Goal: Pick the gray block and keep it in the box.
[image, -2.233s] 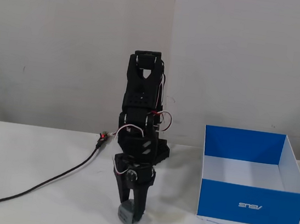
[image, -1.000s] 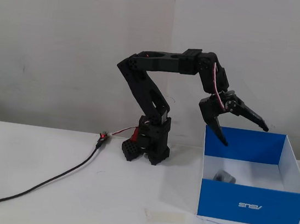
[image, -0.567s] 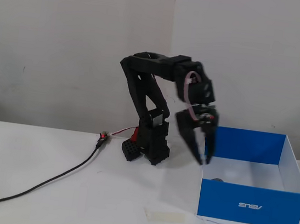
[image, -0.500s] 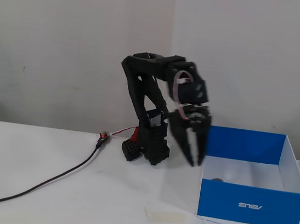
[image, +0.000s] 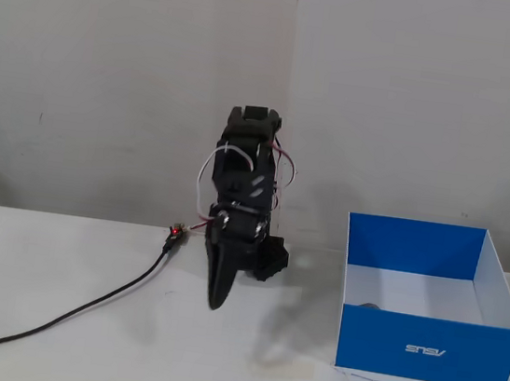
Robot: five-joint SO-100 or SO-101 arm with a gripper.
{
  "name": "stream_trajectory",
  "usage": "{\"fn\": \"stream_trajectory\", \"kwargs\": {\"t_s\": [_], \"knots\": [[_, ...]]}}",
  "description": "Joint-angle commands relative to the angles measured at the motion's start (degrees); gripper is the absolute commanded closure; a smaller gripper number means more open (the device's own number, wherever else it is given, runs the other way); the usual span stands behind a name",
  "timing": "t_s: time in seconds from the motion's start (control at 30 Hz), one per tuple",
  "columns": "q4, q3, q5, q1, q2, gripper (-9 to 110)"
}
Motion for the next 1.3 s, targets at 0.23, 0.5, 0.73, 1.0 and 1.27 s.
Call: {"fn": "stream_trajectory", "kwargs": {"t_s": [0.23, 0.5, 0.73, 1.0, 1.27], "knots": [[2.02, 11.6, 5.36, 3.08, 17.58, 101], [14.5, 21.8, 8.17, 2.81, 45.0, 101], [14.68, 22.24, 8.26, 3.08, 44.82, 101], [14.68, 22.24, 8.26, 2.99, 44.82, 101], [14.68, 22.24, 8.26, 2.99, 44.82, 101]]}}
